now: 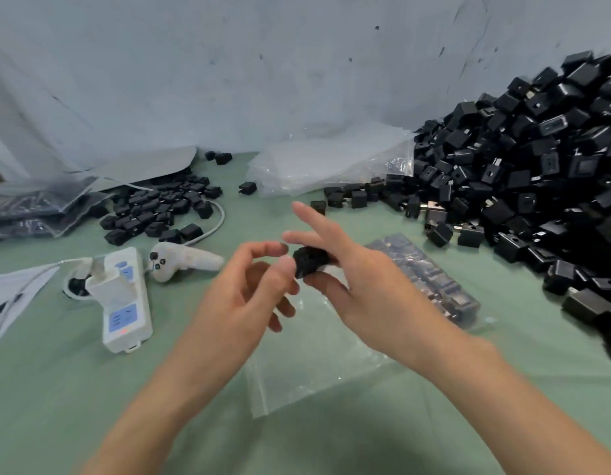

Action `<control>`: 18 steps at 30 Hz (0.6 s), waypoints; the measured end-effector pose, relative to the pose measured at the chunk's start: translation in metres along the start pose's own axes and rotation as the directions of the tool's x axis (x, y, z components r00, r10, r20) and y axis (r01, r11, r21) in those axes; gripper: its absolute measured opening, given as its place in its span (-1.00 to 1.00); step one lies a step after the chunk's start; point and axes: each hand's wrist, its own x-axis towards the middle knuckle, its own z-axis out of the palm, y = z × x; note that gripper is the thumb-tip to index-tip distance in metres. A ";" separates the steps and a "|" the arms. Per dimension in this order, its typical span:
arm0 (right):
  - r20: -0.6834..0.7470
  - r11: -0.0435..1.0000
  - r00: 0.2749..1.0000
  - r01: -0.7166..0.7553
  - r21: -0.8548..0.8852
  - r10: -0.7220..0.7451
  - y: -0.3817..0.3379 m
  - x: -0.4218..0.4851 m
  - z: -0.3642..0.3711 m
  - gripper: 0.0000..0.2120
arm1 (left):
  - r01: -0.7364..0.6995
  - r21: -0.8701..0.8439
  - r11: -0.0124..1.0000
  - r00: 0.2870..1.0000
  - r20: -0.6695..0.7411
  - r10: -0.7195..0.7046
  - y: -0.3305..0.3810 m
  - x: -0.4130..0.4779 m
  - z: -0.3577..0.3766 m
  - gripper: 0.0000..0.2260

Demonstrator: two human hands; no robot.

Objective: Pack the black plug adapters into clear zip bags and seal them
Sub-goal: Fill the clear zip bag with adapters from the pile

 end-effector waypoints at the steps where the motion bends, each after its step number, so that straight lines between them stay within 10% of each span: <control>1: 0.007 0.995 0.999 0.049 -0.088 -0.049 -0.004 -0.001 0.004 -0.27 | -0.004 0.004 1.000 1.000 -0.008 0.004 0.002 -0.002 0.005 -0.65; 9: 0.057 0.952 0.986 0.167 -0.255 -0.157 -0.012 -0.008 0.023 -0.18 | 0.040 0.061 0.997 0.999 0.025 -0.041 -0.014 -0.012 -0.011 -0.61; 18: 0.179 0.895 0.974 -0.043 -0.444 0.136 0.015 -0.015 0.006 -0.54 | 0.105 0.482 0.870 0.992 -0.111 -0.058 -0.073 -0.027 -0.080 -0.58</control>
